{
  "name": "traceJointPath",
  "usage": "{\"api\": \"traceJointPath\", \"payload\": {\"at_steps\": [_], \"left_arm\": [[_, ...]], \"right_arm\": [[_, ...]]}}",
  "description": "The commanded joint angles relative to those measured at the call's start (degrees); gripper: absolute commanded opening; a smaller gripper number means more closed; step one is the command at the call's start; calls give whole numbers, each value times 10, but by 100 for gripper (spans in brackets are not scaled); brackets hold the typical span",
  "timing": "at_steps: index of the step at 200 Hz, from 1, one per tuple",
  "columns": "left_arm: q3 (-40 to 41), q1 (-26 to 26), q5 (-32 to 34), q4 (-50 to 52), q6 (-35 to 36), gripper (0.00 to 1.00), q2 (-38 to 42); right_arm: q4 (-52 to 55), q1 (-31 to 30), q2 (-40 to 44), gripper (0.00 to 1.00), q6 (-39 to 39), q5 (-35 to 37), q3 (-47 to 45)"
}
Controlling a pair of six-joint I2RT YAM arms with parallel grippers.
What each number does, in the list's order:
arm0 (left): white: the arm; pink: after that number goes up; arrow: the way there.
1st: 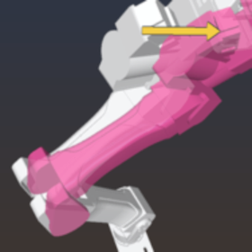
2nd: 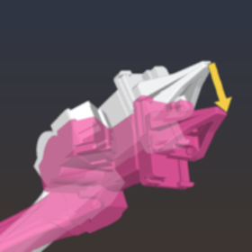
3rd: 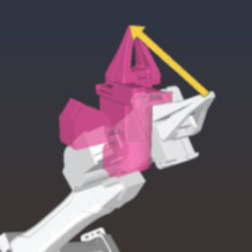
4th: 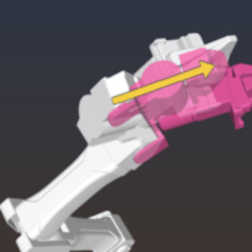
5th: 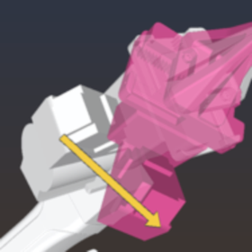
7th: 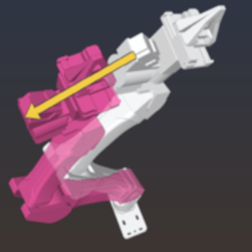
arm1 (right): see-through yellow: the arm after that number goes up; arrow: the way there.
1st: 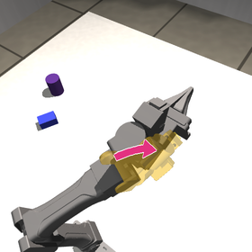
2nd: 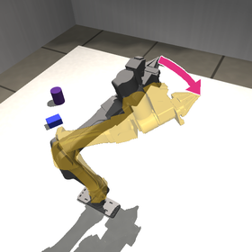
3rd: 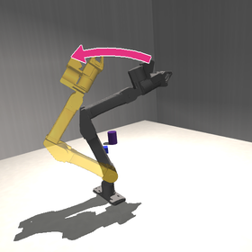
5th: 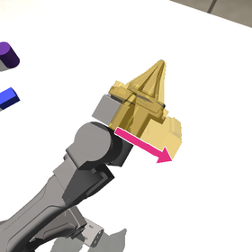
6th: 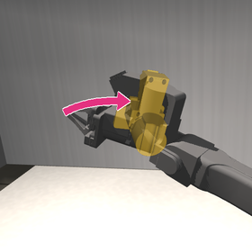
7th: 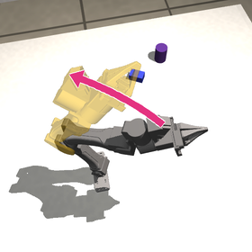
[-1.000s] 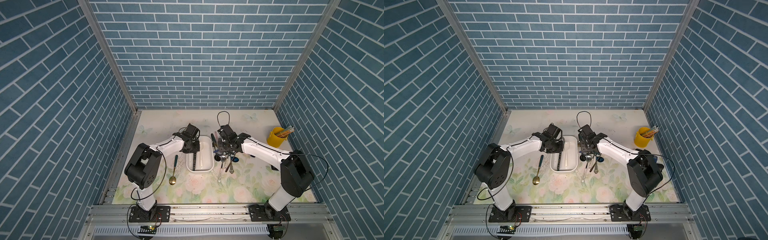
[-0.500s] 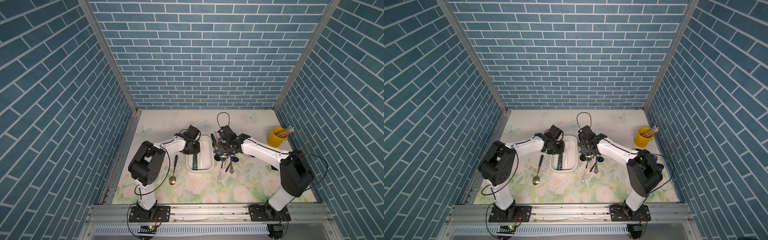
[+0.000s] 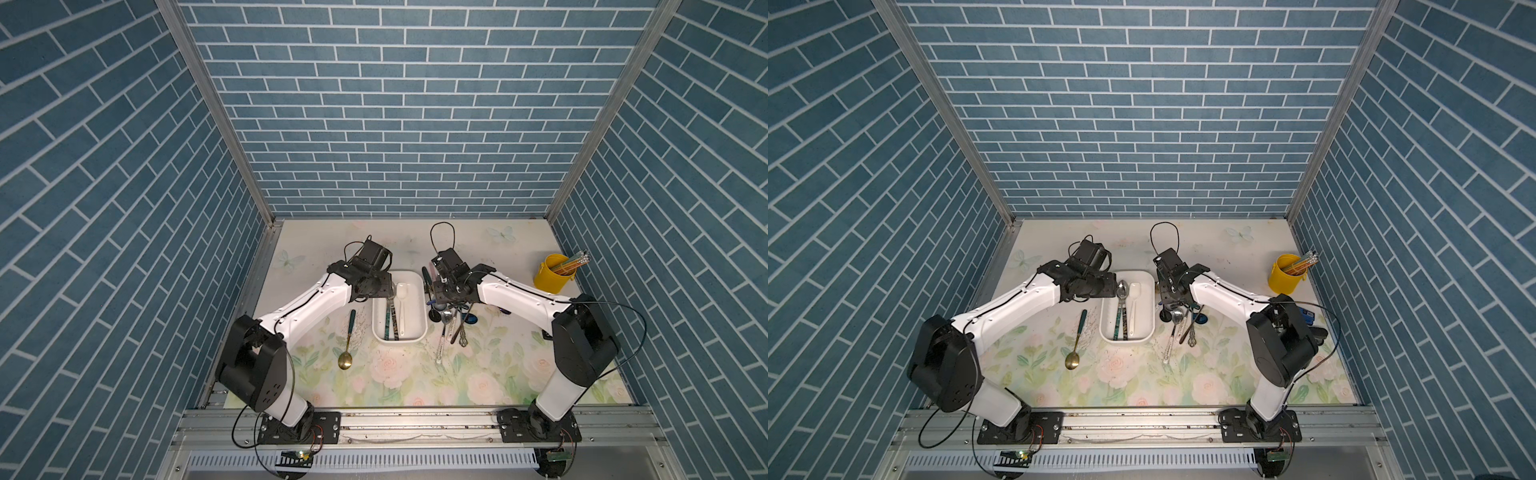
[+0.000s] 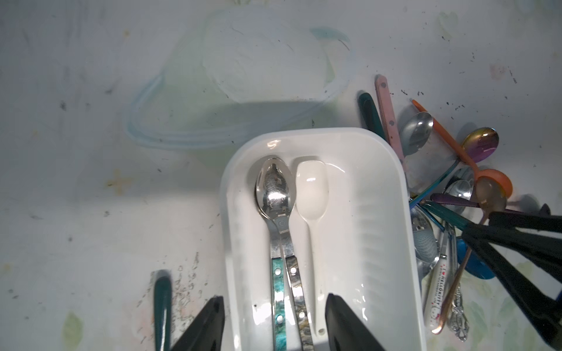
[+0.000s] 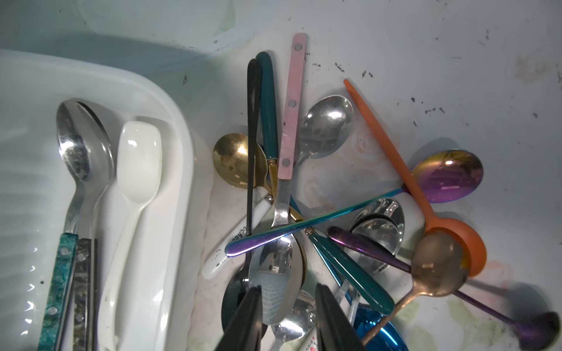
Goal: Put the spoon into the storage box
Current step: Place the spoon in the storage box, then pick up the spoon from the center of the board.
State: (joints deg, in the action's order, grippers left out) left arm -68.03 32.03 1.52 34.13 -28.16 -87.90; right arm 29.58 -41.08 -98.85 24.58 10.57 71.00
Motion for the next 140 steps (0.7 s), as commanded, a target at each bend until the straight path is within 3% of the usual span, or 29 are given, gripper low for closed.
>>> {"api": "traceJointPath", "payload": {"at_steps": [1, 77, 140], "left_arm": [[49, -18, 43, 58, 27, 59, 12], [145, -95, 25, 12, 68, 57, 19], [164, -104, -16, -18, 79, 52, -38]], "right_arm": [[18, 1, -12, 34, -29, 10, 22], [11, 2, 5, 34, -37, 17, 5], [6, 1, 14, 34, -32, 19, -14]]}}
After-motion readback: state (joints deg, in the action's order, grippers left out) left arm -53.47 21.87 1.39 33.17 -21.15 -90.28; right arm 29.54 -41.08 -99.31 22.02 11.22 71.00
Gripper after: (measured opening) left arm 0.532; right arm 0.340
